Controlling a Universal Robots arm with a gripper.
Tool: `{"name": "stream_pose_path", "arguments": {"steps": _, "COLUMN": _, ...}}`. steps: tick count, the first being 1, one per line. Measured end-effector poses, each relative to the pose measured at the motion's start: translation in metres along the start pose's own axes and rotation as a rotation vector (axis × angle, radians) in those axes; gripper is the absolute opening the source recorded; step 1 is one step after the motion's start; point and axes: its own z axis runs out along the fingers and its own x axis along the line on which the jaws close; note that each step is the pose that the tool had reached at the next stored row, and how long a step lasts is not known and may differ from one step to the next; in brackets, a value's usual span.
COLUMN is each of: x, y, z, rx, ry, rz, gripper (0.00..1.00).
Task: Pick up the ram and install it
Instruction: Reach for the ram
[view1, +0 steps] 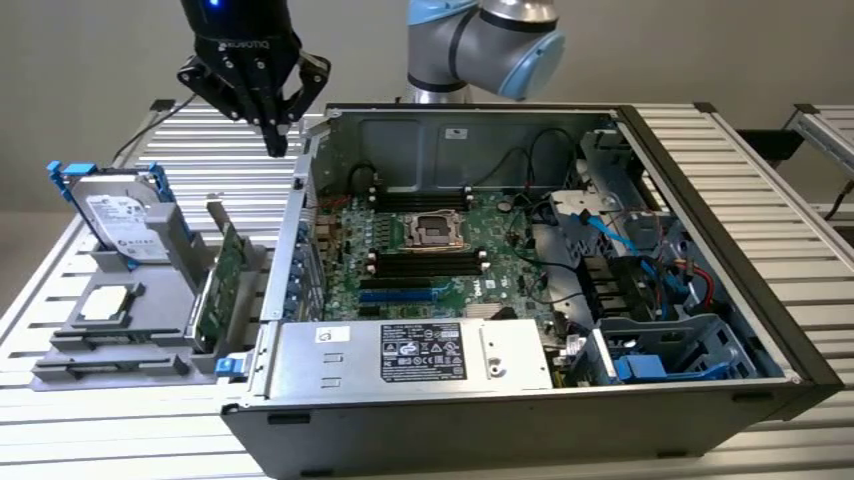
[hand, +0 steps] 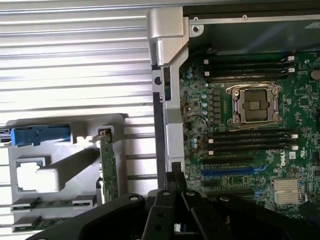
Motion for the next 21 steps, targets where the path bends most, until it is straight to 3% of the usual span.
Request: {"name": "stream_pose_path", "arguments": {"steps": 21, "x": 0.09, "y": -0.0281, "z": 0.0123, "rx": 0.0005, "ry": 0.005, "rz": 0.0, "gripper": 0.11}}
